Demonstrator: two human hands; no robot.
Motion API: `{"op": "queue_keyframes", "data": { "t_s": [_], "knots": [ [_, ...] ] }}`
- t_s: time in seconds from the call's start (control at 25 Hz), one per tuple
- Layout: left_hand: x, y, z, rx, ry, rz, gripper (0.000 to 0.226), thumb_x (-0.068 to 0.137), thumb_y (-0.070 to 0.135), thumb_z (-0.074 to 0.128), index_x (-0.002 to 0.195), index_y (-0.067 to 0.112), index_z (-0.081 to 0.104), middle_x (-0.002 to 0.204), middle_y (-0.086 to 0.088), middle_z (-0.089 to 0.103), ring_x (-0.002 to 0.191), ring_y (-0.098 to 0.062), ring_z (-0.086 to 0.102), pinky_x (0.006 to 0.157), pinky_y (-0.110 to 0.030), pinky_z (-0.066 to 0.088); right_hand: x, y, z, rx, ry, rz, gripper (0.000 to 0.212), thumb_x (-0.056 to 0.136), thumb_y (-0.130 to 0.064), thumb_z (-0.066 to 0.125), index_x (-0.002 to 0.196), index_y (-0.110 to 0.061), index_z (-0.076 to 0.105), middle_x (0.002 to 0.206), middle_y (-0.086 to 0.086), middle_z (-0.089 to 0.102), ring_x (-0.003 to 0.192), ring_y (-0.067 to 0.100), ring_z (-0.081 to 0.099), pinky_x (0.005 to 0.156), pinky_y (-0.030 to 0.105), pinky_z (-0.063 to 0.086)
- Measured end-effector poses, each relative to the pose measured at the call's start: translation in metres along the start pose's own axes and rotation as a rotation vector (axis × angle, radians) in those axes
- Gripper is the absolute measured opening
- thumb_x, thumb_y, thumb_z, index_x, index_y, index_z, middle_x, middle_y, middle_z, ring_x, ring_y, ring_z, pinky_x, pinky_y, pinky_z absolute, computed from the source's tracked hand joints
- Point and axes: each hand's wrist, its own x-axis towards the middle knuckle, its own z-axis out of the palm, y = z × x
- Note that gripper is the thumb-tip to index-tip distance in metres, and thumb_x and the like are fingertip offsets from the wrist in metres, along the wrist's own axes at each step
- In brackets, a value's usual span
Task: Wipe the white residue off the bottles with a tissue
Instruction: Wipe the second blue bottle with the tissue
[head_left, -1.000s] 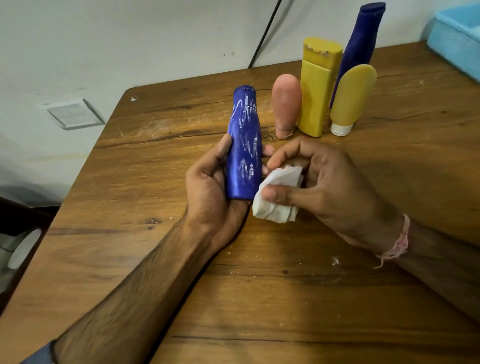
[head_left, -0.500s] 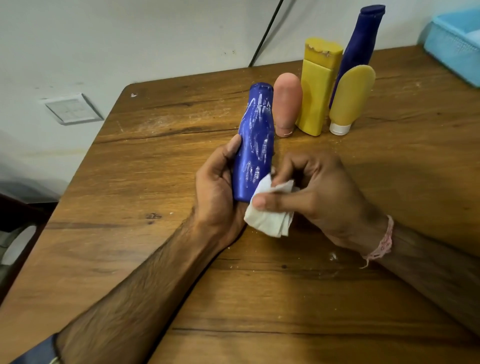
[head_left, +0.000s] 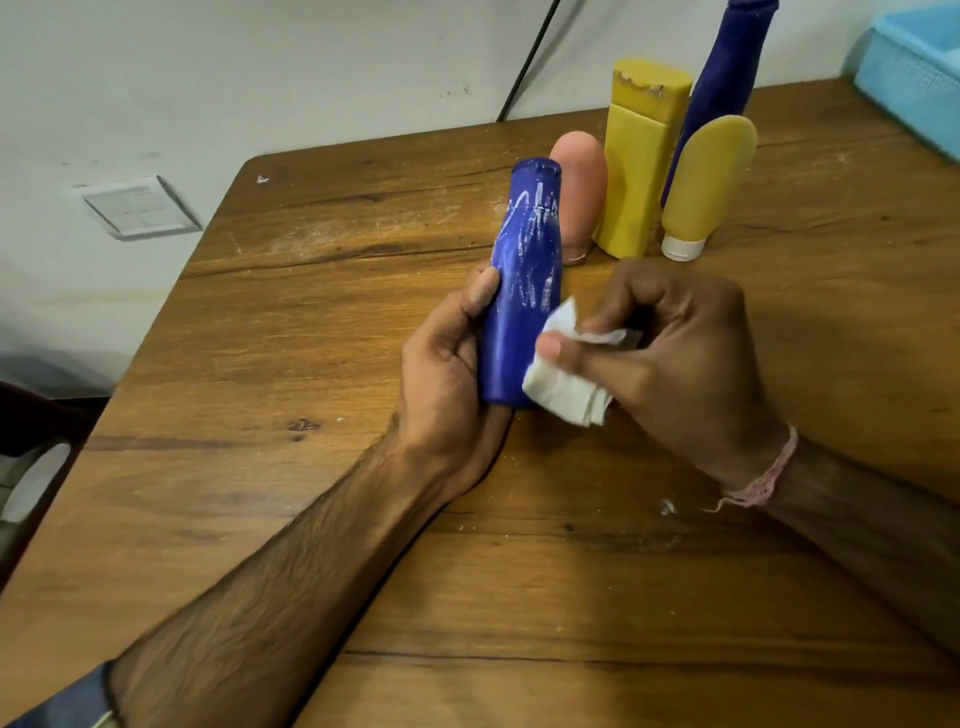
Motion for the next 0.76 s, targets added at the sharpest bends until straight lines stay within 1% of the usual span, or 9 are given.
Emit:
{"op": "queue_keyframes", "data": {
  "t_s": [0.08,0.24,0.36,0.48,0.56,0.6,0.68,0.72,0.76],
  "knots": [
    [0.001,0.0,-0.001,0.02,0.003,-0.002,0.03,0.094,0.022,0.052,0.111,-0.002,0.058,0.095,-0.015,0.064,0.091,-0.024,0.061,0.086,-0.034,0.052,-0.007,-0.001,0.006,-0.027,-0.12,-0.08,0.028,0.075,-0.016,0.089,0.069,-0.009,0.062,0.07,-0.004,0.063,0.061,0.007,0.057,0.058,0.017,0.044],
    [0.002,-0.002,0.0,0.022,-0.011,-0.031,0.043,0.098,0.022,0.047,0.129,-0.009,0.051,0.111,-0.023,0.058,0.106,-0.034,0.054,0.101,-0.042,0.045,0.0,0.001,0.006,-0.067,0.073,-0.059,0.028,0.08,-0.019,0.085,0.074,-0.01,0.06,0.07,-0.008,0.06,0.065,0.0,0.058,0.062,0.012,0.044],
    [0.003,0.0,-0.001,0.0,0.007,-0.003,0.027,0.1,0.021,0.046,0.107,0.0,0.062,0.094,-0.013,0.068,0.091,-0.022,0.065,0.088,-0.034,0.054,0.0,0.006,-0.001,-0.066,-0.064,-0.117,0.03,0.076,-0.017,0.088,0.07,-0.011,0.059,0.071,-0.011,0.057,0.065,-0.002,0.054,0.064,0.01,0.041],
    [0.004,-0.001,-0.002,-0.024,-0.017,-0.039,0.035,0.099,0.021,0.046,0.119,-0.005,0.06,0.108,-0.02,0.067,0.101,-0.03,0.065,0.093,-0.042,0.055,0.005,0.003,0.0,-0.099,-0.048,-0.127,0.03,0.075,-0.022,0.088,0.073,-0.011,0.06,0.073,-0.006,0.062,0.067,0.004,0.058,0.062,0.014,0.044],
    [0.005,-0.001,-0.003,0.011,-0.013,-0.061,0.037,0.098,0.025,0.046,0.118,-0.002,0.061,0.103,-0.02,0.065,0.093,-0.033,0.062,0.079,-0.045,0.055,0.014,0.007,-0.01,-0.043,-0.012,-0.04,0.031,0.075,-0.02,0.088,0.073,-0.013,0.058,0.073,-0.014,0.059,0.068,-0.002,0.058,0.063,0.009,0.043],
    [0.005,0.0,-0.003,0.006,-0.01,-0.062,0.033,0.097,0.025,0.047,0.112,0.0,0.062,0.097,-0.017,0.064,0.088,-0.03,0.06,0.076,-0.042,0.052,0.015,0.01,-0.015,-0.023,-0.074,-0.038,0.032,0.075,-0.018,0.088,0.072,-0.014,0.057,0.071,-0.016,0.057,0.068,-0.004,0.057,0.063,0.008,0.042],
    [0.006,0.001,-0.003,-0.033,-0.02,-0.056,0.028,0.093,0.021,0.051,0.107,-0.001,0.062,0.096,-0.017,0.06,0.09,-0.026,0.056,0.087,-0.039,0.047,0.009,0.011,-0.014,-0.022,-0.198,-0.07,0.032,0.074,-0.018,0.088,0.071,-0.015,0.056,0.07,-0.014,0.058,0.065,-0.002,0.055,0.062,0.009,0.042],
    [0.006,0.001,-0.002,-0.019,-0.041,-0.065,0.034,0.092,0.023,0.051,0.111,-0.003,0.061,0.098,-0.02,0.059,0.09,-0.027,0.056,0.088,-0.04,0.048,0.007,0.012,-0.011,-0.021,-0.173,-0.071,0.032,0.074,-0.02,0.088,0.072,-0.015,0.057,0.071,-0.013,0.059,0.064,-0.001,0.055,0.061,0.011,0.043],
    [0.006,0.0,-0.001,0.029,-0.072,-0.089,0.043,0.092,0.026,0.05,0.118,-0.006,0.058,0.1,-0.023,0.058,0.087,-0.03,0.057,0.079,-0.042,0.051,0.009,0.011,-0.009,-0.01,-0.089,-0.051,0.031,0.075,-0.021,0.088,0.073,-0.015,0.057,0.071,-0.01,0.06,0.063,0.0,0.055,0.06,0.013,0.043]
  ]
}}
